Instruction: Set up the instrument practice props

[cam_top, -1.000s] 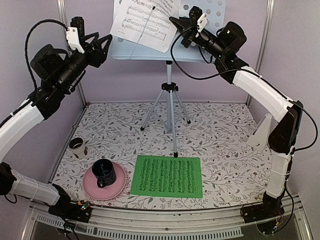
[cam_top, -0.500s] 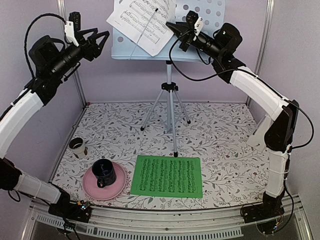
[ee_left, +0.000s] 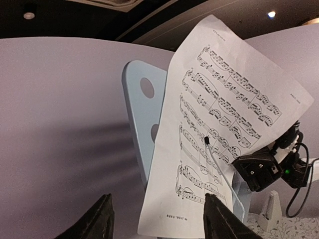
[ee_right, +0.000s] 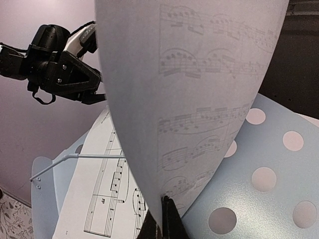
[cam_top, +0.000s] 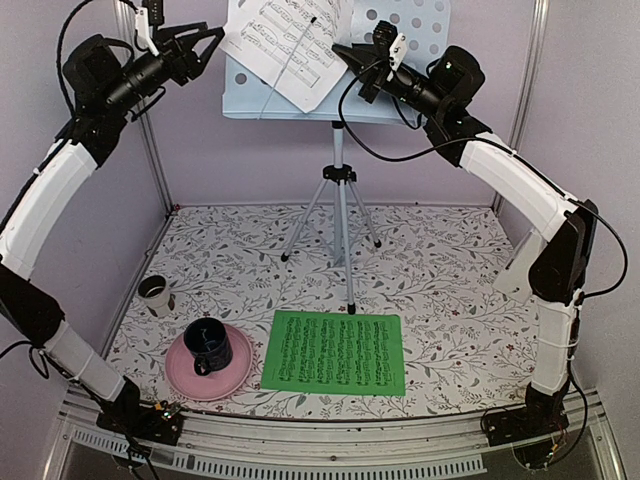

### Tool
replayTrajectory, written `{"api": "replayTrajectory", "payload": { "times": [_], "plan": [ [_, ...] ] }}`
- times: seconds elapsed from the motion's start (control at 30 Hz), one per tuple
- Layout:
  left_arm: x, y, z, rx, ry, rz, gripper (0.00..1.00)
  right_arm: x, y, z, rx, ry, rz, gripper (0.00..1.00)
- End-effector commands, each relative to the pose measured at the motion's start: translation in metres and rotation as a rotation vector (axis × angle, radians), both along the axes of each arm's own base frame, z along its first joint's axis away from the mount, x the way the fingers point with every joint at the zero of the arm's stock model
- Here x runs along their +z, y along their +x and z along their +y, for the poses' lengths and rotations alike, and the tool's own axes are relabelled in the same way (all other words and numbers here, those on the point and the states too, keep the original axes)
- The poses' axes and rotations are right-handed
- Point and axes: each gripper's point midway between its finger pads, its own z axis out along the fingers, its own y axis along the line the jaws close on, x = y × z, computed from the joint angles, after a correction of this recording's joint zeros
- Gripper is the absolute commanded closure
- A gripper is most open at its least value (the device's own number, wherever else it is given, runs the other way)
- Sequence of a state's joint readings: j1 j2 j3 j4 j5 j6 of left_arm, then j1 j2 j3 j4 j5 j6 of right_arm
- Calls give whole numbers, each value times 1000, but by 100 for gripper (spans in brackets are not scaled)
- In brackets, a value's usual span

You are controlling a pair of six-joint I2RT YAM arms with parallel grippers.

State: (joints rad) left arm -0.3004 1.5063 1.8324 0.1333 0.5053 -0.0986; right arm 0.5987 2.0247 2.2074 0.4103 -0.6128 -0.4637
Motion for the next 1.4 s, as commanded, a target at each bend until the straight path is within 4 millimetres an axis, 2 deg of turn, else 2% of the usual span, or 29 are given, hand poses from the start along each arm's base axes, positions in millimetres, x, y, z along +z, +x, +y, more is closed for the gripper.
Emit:
{"api": "replayTrajectory", "payload": {
  "times": [0.0,0.1,0.23,0.3,0.43,0.7,0.87,1.07,1.27,1.37],
  "plan": [
    [2,8,-2,-31,-8,43,37,2,6,-3,-2,10,12,100],
    [2,13,-4,-34,-13,58,38,4,5,-4,0,14,12,100],
    [2,17,-7,-61,-17,75,43,5,4,-4,1,17,13,100],
    [1,18,-9,-72,-21,85,51,5,4,-4,1,17,14,100],
    [-1,16,-8,-75,-29,91,72,5,5,-5,-3,22,17,100],
    [-5,-1,-2,-72,-52,85,99,9,8,-8,-22,49,26,100],
    [-17,-11,5,-56,-68,69,100,14,13,-13,-52,86,26,95],
    [-39,-18,8,-54,-84,77,100,22,19,-20,-93,150,32,93],
    [-70,-21,2,-59,-86,89,100,26,23,-23,-104,188,22,100],
    [-80,-26,-2,-55,-86,81,100,28,24,-23,-104,203,15,100]
  ]
}}
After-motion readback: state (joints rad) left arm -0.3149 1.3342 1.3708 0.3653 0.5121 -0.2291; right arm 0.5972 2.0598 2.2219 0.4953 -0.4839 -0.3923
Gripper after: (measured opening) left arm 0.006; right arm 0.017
